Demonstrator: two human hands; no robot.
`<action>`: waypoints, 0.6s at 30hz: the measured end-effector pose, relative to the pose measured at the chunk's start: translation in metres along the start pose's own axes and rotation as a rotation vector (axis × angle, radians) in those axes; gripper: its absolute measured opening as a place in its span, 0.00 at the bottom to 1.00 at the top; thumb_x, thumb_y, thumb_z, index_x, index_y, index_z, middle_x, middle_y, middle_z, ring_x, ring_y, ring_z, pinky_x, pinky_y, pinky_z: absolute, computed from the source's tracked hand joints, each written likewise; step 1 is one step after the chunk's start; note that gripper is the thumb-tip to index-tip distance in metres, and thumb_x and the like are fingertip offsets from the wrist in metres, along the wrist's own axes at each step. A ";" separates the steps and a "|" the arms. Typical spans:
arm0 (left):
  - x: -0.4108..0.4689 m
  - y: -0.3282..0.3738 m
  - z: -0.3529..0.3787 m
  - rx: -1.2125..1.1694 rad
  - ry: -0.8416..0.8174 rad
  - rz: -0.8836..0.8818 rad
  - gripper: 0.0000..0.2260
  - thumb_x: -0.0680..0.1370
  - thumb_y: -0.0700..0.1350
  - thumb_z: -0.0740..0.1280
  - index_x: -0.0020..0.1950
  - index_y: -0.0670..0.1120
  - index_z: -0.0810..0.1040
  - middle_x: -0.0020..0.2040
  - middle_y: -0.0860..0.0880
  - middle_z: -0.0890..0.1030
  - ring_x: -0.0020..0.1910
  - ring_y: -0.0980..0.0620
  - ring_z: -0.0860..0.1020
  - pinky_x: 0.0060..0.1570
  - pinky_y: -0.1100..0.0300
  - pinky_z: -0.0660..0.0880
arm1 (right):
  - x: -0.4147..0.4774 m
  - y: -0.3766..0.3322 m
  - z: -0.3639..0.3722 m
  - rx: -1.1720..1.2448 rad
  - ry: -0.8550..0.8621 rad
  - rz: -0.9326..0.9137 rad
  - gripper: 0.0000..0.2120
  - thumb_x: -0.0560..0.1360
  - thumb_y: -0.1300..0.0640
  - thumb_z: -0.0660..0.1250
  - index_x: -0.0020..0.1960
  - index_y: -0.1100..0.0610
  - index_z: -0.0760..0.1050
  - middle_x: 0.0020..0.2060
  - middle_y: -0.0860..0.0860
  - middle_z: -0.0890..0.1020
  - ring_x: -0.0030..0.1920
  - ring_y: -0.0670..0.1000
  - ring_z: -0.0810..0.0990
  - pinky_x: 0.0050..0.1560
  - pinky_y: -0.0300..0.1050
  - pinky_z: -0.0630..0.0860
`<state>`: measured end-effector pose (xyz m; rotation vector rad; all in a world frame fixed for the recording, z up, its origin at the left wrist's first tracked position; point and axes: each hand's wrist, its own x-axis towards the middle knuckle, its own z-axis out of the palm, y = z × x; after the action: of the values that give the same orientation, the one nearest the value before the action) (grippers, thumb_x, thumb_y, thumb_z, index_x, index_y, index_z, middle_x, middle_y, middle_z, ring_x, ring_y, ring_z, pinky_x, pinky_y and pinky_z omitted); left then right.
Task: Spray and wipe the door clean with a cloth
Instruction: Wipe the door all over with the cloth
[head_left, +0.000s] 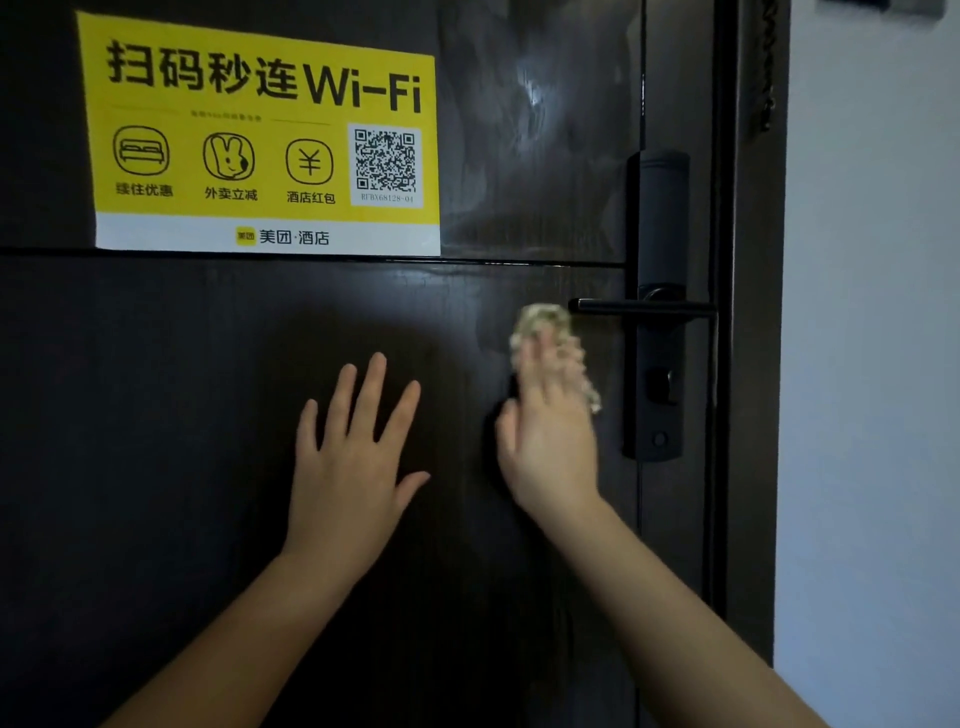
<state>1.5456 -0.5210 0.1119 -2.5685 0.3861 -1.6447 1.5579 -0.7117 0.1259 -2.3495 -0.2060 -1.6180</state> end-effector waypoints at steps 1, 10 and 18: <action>-0.002 0.003 0.000 -0.003 -0.013 -0.004 0.40 0.67 0.59 0.74 0.75 0.48 0.64 0.77 0.40 0.57 0.74 0.38 0.59 0.65 0.35 0.63 | -0.017 -0.004 0.006 -0.029 -0.045 -0.108 0.31 0.76 0.54 0.54 0.78 0.58 0.53 0.78 0.54 0.51 0.78 0.57 0.47 0.77 0.55 0.51; -0.010 0.030 0.003 0.071 -0.182 -0.039 0.48 0.70 0.68 0.65 0.76 0.51 0.38 0.77 0.41 0.36 0.76 0.39 0.39 0.71 0.37 0.53 | -0.021 0.028 0.000 -0.038 0.018 0.041 0.30 0.77 0.53 0.50 0.78 0.60 0.53 0.78 0.55 0.50 0.78 0.57 0.48 0.76 0.52 0.52; -0.012 0.031 0.003 0.064 -0.186 -0.029 0.48 0.70 0.66 0.67 0.78 0.50 0.43 0.78 0.42 0.39 0.77 0.40 0.41 0.71 0.38 0.55 | 0.004 0.030 -0.010 -0.005 0.005 0.111 0.32 0.75 0.53 0.49 0.78 0.61 0.51 0.78 0.57 0.51 0.77 0.59 0.48 0.77 0.54 0.52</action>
<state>1.5383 -0.5487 0.0935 -2.6609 0.2799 -1.3857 1.5585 -0.7432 0.1284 -2.3166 -0.0685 -1.5739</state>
